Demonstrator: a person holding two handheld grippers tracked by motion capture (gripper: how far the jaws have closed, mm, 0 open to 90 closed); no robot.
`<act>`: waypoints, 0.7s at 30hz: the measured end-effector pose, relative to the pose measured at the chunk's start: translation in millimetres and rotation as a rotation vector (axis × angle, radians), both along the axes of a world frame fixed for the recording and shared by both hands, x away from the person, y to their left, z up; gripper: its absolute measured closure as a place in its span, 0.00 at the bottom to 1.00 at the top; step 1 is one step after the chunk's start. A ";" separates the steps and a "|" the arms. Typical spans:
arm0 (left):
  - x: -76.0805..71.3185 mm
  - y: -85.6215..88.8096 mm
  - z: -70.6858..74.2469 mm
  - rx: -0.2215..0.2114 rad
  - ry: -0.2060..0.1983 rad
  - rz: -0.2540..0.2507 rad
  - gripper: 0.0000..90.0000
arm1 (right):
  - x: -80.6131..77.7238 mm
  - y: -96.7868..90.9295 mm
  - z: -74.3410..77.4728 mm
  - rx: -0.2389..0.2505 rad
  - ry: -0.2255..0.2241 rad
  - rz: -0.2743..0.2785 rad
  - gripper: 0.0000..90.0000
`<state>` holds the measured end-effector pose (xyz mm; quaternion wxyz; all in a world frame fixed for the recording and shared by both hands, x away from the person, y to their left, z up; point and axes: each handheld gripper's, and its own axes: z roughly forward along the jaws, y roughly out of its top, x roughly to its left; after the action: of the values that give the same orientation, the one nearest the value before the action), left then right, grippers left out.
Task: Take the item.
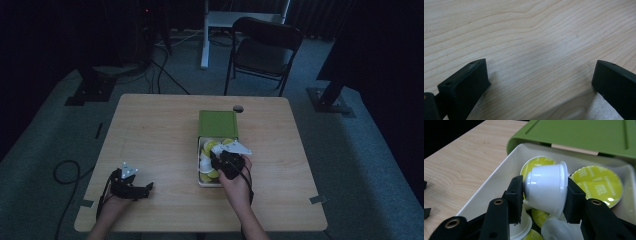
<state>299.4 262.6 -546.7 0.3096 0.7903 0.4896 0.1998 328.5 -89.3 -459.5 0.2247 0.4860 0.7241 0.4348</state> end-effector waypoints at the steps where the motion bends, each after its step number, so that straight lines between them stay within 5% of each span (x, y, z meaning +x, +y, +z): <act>1: 0.0 0.0 0.0 0.000 0.000 0.000 0.01 | -0.6 -1.1 1.9 0.003 -0.001 -0.002 0.63; 21: 0.0 0.0 0.1 0.001 0.001 -0.001 0.01 | -11.2 -27.3 33.6 0.051 -0.059 0.004 0.63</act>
<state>299.4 262.7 -546.6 0.3091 0.7906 0.4895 0.1992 317.4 -116.6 -425.8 0.2327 0.4772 0.7066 0.4678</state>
